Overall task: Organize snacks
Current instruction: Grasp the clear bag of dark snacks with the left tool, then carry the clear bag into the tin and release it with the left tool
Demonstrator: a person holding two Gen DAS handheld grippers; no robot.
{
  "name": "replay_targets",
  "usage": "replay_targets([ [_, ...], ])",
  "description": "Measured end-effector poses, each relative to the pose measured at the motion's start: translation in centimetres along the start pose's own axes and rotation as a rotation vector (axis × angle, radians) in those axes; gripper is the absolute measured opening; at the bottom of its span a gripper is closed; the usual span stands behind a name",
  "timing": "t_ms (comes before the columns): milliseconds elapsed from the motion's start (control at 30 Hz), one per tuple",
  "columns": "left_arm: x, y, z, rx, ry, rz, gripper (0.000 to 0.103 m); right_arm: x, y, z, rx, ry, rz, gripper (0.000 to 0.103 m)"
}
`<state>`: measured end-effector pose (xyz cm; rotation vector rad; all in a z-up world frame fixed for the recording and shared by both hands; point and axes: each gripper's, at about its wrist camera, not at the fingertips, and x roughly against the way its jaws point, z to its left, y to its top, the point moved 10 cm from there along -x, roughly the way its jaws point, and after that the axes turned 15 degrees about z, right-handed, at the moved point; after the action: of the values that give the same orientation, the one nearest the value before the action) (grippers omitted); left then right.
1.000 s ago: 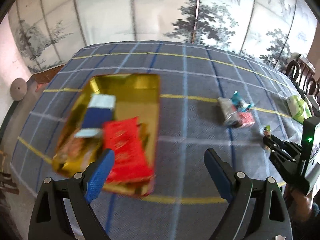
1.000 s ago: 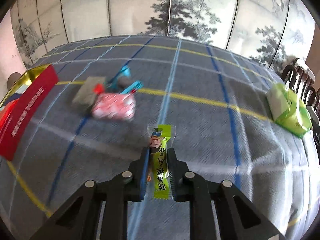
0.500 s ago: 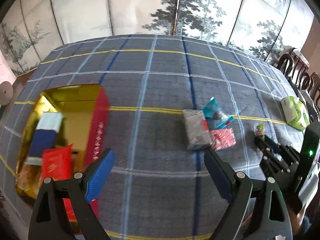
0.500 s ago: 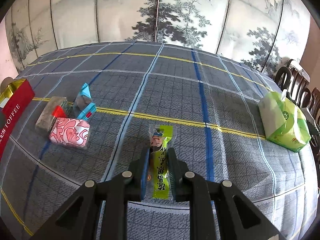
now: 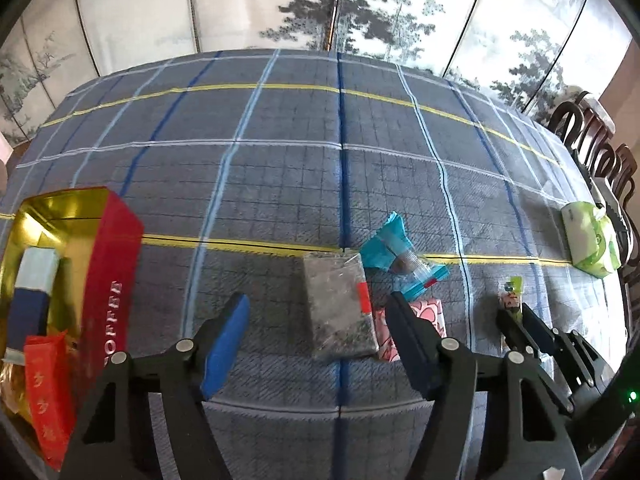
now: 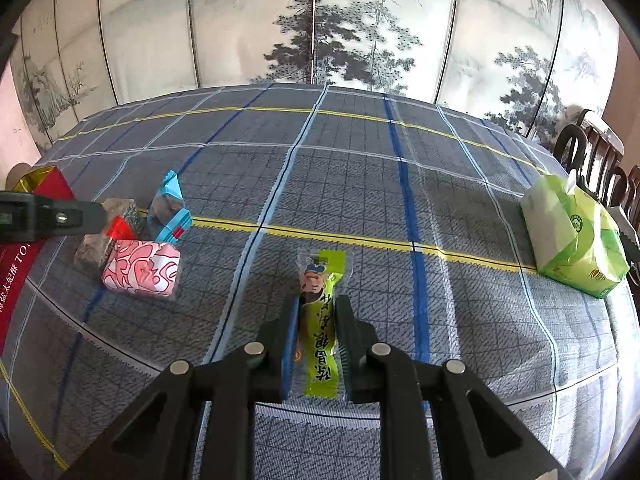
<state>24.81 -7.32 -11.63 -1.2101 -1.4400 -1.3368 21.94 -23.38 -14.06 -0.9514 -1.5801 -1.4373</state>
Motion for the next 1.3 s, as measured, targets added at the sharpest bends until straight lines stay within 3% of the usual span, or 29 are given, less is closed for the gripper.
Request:
replay_targets([
  [200,-1.6,0.4,-0.4,-0.014,0.013,0.029,0.060,0.0,0.0,0.0,-0.002,0.005,0.000,0.019],
  [267,-1.7,0.4,-0.1,0.000,-0.013,0.033,0.053,0.0,0.0,0.0,-0.002,0.005,0.000,0.019],
  [367,-2.2,0.2,0.2,-0.011,-0.009,0.055,0.046,0.0,0.0,0.0,-0.001,0.004,0.000,0.019],
  [400,-2.4,0.0,0.3,-0.015,-0.009,0.067,0.037,0.0,0.0,0.0,-0.002,0.004,0.000,0.019],
  [467,-2.8,-0.5,0.5,-0.025,0.010,0.076,0.032,0.0,0.0,0.0,-0.002,0.005,0.000,0.019],
  [867,-1.8,-3.3,2.2,-0.030,-0.007,0.078,0.031,0.0,0.0,0.0,-0.001,0.002,0.000,0.019],
  [1300,0.4,-6.7,2.3,-0.084,0.036,0.057,0.031,0.0,0.0,0.0,0.003,-0.006,0.000,0.019],
])
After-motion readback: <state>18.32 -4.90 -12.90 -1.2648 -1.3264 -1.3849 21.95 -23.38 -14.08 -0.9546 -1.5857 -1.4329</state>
